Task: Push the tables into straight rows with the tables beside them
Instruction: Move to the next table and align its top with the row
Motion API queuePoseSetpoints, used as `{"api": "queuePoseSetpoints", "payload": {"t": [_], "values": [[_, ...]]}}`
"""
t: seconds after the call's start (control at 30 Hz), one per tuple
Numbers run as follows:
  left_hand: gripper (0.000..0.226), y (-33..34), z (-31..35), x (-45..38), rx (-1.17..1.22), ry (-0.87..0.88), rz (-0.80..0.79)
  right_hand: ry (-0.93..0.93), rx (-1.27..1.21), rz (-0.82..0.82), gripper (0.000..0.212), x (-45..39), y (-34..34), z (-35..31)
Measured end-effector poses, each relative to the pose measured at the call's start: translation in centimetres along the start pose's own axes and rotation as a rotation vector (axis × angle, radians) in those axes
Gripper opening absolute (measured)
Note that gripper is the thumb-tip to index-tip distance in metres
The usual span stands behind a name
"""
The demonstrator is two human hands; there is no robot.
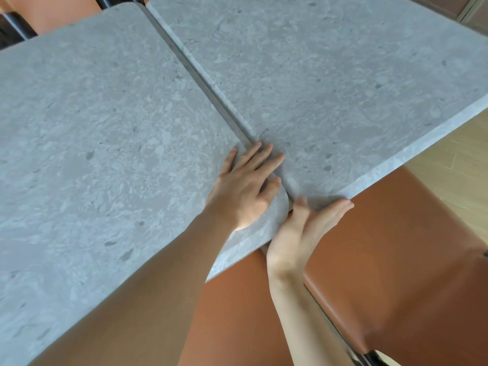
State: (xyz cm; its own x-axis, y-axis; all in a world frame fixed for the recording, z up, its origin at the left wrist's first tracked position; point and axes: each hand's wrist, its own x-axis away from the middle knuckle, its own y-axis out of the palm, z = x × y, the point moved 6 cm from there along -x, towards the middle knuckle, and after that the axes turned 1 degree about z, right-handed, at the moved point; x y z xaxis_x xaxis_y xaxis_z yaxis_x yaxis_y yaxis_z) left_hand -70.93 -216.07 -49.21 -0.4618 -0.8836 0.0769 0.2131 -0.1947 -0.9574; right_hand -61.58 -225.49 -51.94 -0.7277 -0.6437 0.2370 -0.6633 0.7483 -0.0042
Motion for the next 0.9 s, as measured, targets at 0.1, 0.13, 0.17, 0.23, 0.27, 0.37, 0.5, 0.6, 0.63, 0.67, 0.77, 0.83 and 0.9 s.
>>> {"api": "queuePoseSetpoints", "payload": {"t": [0.1, 0.13, 0.17, 0.23, 0.27, 0.37, 0.5, 0.6, 0.63, 0.67, 0.77, 0.83, 0.9], "values": [[0.061, -1.1, 0.0, 0.7, 0.142, 0.006, 0.174, -0.254, 0.256, -0.186, 0.090, 0.2, -0.5, -1.3], [0.061, -1.8, -0.2, 1.3, 0.187, -0.011, 0.266, -0.415, 0.344, -0.255, 0.086, 0.6, -0.6, -2.3], [0.060, -2.4, -0.5, 2.1, 0.226, -0.053, 0.351, -0.586, 0.419, -0.323, 0.083, 1.2, -0.4, -3.3], [0.058, -3.2, -1.7, 4.9, 0.302, -0.171, 0.454, -0.859, 0.513, -0.524, 0.078, 2.8, 0.3, -4.5], [0.058, -3.3, -2.5, 6.9, 0.320, -0.227, 0.475, -0.939, 0.577, -0.663, 0.080, 3.6, 0.9, -4.6], [0.059, -2.0, -5.7, 15.9, 0.230, -0.374, 0.453, -1.192, 0.907, -1.081, 0.094, 6.9, 3.1, -2.8], [0.082, -0.5, -9.7, 27.9, -0.039, -0.520, 0.327, -1.466, 1.292, -1.148, 0.111, 9.5, 5.7, 0.5], [0.105, 0.3, -11.7, 32.4, -0.214, -0.603, 0.170, -1.620, 1.343, -0.928, 0.091, 10.1, 6.4, 0.5], [0.113, 0.4, -12.4, 33.1, -0.242, -0.644, 0.136, -1.649, 1.347, -0.895, 0.090, 10.2, 6.5, 0.3], [0.120, 0.4, -13.1, 33.6, -0.255, -0.691, 0.132, -1.673, 1.354, -0.875, 0.093, 10.2, 6.6, 0.2], [0.131, 0.5, -13.9, 33.6, -0.358, -0.753, 0.138, -1.606, 1.434, -0.917, 0.119, 10.1, 6.8, 0.5], [0.136, 0.6, -13.8, 33.4, -0.404, -0.759, 0.139, -1.568, 1.455, -0.903, 0.114, 10.1, 6.7, 0.7], [0.137, 0.7, -13.8, 33.4, -0.441, -0.740, 0.123, -1.538, 1.472, -0.865, 0.108, 10.4, 6.6, 0.7]]}}
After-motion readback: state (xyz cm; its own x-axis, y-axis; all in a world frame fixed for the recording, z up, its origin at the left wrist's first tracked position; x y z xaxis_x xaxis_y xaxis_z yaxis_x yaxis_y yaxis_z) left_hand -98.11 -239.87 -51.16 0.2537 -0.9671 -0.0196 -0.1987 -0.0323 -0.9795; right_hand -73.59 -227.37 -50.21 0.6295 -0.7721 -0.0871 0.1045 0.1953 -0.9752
